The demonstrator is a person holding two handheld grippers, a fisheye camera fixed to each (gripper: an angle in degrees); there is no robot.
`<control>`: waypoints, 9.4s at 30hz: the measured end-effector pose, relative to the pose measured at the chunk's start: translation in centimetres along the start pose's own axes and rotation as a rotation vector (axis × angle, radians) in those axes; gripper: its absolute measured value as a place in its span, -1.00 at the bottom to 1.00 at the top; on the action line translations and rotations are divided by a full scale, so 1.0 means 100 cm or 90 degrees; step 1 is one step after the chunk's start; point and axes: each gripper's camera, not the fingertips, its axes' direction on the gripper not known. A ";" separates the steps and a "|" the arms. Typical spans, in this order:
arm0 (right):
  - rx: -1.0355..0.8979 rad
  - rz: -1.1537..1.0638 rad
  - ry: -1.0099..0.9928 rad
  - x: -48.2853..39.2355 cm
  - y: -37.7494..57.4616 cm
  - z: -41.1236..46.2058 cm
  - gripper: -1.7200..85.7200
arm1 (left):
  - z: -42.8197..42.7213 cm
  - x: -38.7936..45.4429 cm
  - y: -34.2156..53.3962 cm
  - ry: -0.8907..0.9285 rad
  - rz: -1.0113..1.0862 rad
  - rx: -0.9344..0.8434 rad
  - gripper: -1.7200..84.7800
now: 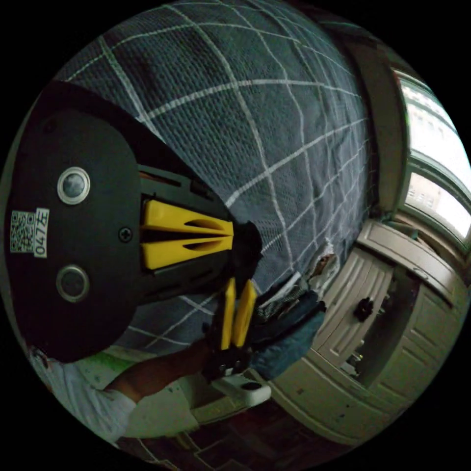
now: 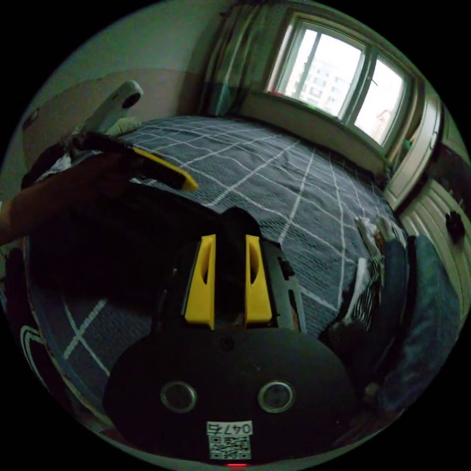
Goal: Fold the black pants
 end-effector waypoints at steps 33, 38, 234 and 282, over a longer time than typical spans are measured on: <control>-0.118 -0.091 0.007 0.039 -0.027 0.017 -0.95 | 0.190 0.029 -0.092 -0.059 0.065 -0.159 -0.98; -0.240 0.024 0.116 0.055 0.008 0.023 -0.92 | 0.207 0.043 -0.107 -0.078 0.066 -0.182 -0.98; 0.302 -0.130 -0.054 -0.919 0.017 -0.065 -0.93 | -0.660 -0.120 0.620 -0.068 -0.354 0.139 -0.80; -0.061 0.420 -0.095 -0.475 0.158 0.174 -0.61 | -0.487 -0.066 0.437 -0.191 -0.450 0.068 -0.79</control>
